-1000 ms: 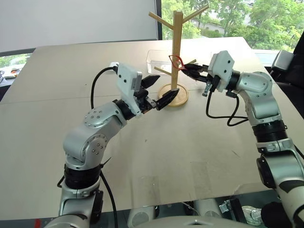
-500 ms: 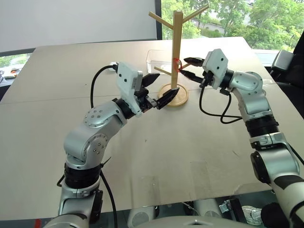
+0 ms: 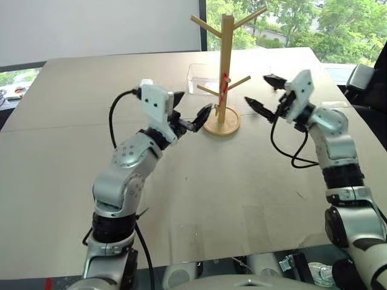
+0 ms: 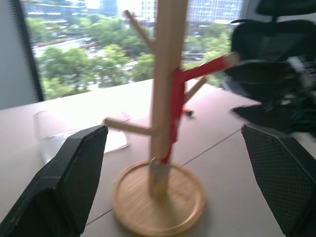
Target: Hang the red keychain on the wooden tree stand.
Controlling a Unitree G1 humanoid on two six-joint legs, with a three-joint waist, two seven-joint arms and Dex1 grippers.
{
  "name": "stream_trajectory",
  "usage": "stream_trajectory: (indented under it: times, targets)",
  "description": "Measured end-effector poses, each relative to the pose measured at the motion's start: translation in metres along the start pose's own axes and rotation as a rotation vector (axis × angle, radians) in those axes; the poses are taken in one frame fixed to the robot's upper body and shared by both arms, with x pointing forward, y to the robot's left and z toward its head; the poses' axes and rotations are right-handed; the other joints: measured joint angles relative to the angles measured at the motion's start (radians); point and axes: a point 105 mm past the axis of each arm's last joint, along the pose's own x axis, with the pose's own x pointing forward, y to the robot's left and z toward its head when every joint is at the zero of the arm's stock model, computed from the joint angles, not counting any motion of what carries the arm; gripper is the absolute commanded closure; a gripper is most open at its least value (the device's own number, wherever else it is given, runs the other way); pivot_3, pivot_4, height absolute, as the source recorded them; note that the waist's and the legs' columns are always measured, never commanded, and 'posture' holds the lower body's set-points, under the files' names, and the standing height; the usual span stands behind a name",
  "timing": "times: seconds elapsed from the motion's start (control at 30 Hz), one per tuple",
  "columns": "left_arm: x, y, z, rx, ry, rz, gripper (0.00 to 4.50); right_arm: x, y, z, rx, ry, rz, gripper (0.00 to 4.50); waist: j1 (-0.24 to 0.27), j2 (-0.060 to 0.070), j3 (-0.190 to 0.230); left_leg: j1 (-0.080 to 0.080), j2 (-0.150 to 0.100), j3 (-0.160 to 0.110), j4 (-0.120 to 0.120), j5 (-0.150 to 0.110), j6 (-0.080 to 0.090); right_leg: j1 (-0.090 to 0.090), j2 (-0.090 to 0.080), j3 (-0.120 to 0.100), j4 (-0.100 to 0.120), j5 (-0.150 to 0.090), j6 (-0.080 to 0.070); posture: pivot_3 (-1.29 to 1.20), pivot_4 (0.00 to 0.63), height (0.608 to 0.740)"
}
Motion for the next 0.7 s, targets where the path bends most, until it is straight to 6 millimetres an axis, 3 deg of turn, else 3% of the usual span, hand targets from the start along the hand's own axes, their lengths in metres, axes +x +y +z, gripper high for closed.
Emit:
stream_trajectory:
  times: [0.1, 0.17, 0.3, 0.4, 0.7]
  targets:
    - [-0.010, 0.030, -0.033, 0.010, 0.056, 0.183, 0.00, -0.028, -0.021, -0.034, 0.075, 0.070, -0.204, 0.16, -0.003, 0.000, 0.000, -0.001, 0.000, 0.001, 0.000, 0.000, 0.000, -0.001, 0.000, 0.000, 0.000, 0.000, 0.000, 0.00, 0.150, 0.740]
    - [-0.015, 0.042, -0.039, 0.040, 0.036, 0.260, 0.00, -0.042, -0.026, -0.051, 0.112, 0.101, -0.294, 0.16, -0.004, 0.000, 0.000, -0.001, 0.000, 0.001, 0.000, -0.001, 0.001, -0.001, 0.000, 0.001, 0.000, 0.000, 0.000, 0.00, 0.150, 0.740]
    - [-0.026, 0.057, -0.047, 0.061, -0.008, 0.374, 0.00, -0.054, -0.026, -0.066, 0.140, 0.105, -0.401, 0.16, -0.005, 0.000, 0.000, 0.000, 0.000, 0.001, 0.000, -0.002, 0.003, -0.001, 0.000, 0.001, 0.000, 0.000, 0.000, 0.00, 0.150, 0.740]
    - [-0.033, 0.063, -0.063, 0.074, 0.015, 0.422, 0.00, -0.061, -0.026, -0.080, 0.134, 0.131, -0.455, 0.16, -0.003, 0.000, 0.000, -0.001, 0.000, 0.001, 0.000, -0.002, 0.003, -0.001, 0.000, 0.001, 0.000, 0.000, 0.000, 0.00, 0.150, 0.740]
    - [-0.035, 0.067, -0.065, 0.092, -0.019, 0.449, 0.00, -0.071, -0.011, -0.101, 0.153, 0.151, -0.453, 0.16, -0.005, 0.000, 0.000, 0.000, 0.000, 0.001, 0.000, -0.002, 0.004, -0.001, 0.000, 0.001, 0.000, 0.000, 0.000, 0.00, 0.150, 0.740]
